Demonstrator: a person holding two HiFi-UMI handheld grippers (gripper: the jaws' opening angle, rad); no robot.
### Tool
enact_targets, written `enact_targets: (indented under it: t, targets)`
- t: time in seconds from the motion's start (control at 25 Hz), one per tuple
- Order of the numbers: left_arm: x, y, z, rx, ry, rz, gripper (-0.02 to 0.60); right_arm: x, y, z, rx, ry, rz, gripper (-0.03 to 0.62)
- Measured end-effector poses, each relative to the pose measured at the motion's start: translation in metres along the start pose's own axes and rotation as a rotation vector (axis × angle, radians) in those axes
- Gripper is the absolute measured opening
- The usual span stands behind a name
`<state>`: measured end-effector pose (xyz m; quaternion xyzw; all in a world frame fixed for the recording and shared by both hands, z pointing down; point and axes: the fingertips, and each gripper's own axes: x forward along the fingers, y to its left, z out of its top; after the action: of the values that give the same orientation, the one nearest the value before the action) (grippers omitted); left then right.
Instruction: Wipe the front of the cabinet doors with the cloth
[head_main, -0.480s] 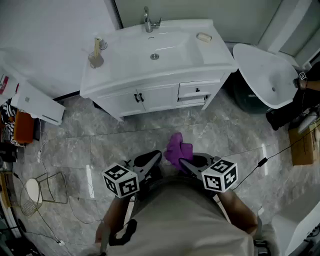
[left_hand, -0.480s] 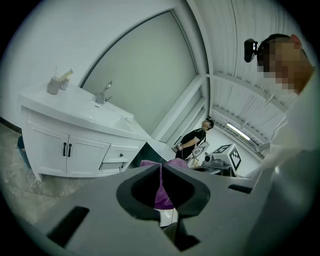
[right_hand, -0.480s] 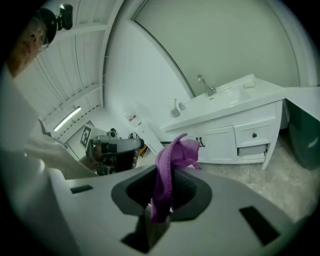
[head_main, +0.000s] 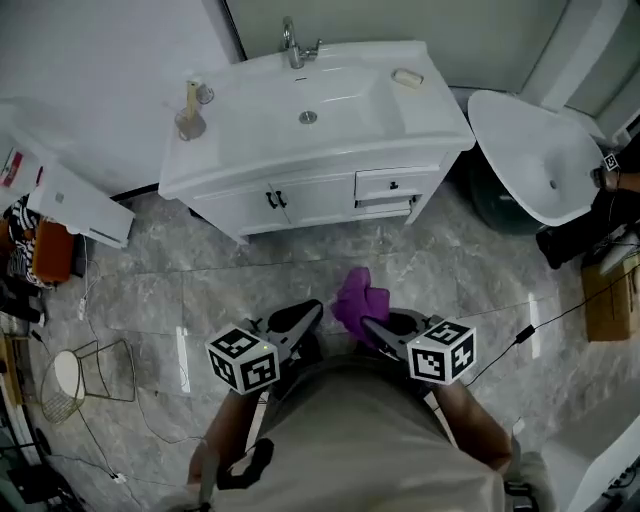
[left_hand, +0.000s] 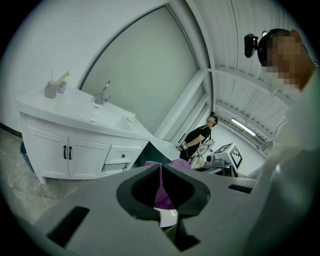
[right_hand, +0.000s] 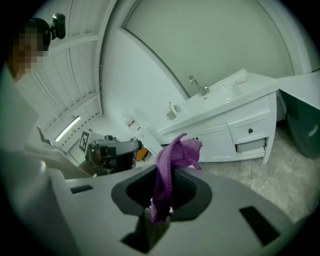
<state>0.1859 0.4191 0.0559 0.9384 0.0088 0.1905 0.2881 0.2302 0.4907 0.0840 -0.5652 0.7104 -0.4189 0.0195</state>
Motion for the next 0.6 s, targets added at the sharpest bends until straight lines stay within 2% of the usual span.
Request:
enact_targets:
  t: [0.28,0.44,0.6]
  targets:
    - [0.010,0.010,0.007,-0.023,-0.035,0.111,0.032,-0.007,-0.034,0.008,0.065,0.008,0.009,0.078]
    - [0.004,0.026,0.008,-0.032,-0.040,0.175,0.032,0.004,-0.059,0.017,0.102,0.020,-0.036,0.083]
    - [-0.006,0.055,0.015,-0.065,-0.057,0.189,0.032,0.027,-0.079,0.032,0.188,0.004,-0.094,0.084]
